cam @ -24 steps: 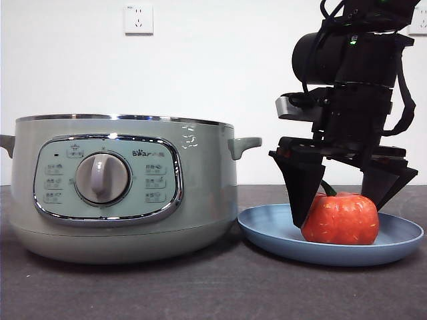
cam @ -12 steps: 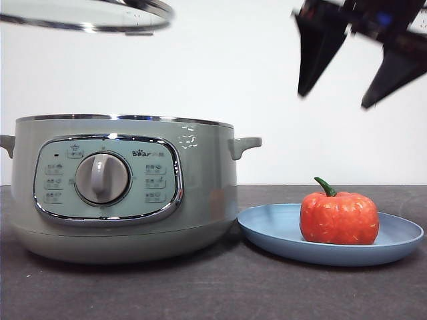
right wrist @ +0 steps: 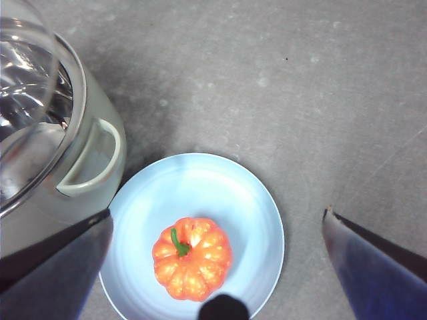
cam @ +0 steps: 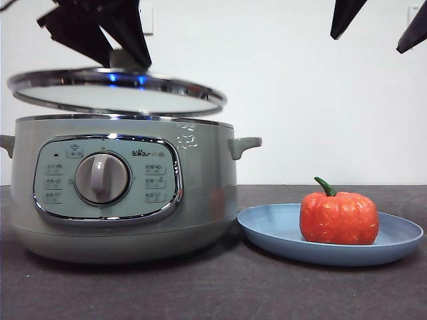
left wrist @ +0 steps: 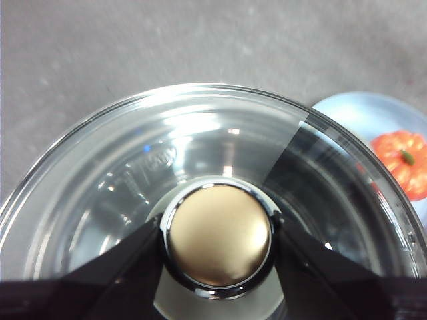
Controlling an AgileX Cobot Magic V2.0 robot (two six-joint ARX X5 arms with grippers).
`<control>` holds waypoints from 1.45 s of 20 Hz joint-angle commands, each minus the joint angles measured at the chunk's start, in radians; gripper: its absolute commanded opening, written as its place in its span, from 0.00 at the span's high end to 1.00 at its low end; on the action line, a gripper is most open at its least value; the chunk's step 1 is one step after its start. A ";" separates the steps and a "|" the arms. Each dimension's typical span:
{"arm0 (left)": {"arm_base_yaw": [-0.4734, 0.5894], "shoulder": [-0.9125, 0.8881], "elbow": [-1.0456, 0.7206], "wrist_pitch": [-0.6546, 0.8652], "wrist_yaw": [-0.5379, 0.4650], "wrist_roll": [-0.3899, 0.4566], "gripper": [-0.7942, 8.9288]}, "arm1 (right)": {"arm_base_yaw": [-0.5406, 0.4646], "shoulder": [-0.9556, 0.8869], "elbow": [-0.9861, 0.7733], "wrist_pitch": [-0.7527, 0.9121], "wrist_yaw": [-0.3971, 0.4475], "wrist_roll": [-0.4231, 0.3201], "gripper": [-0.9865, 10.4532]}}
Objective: Take the pumpkin out from the steamer,put the pumpkin in the blue plate,close the lid
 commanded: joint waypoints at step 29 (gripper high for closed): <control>0.003 0.071 0.018 -0.034 0.023 -0.015 0.46 | -0.005 -0.003 -0.007 0.002 0.002 0.008 0.45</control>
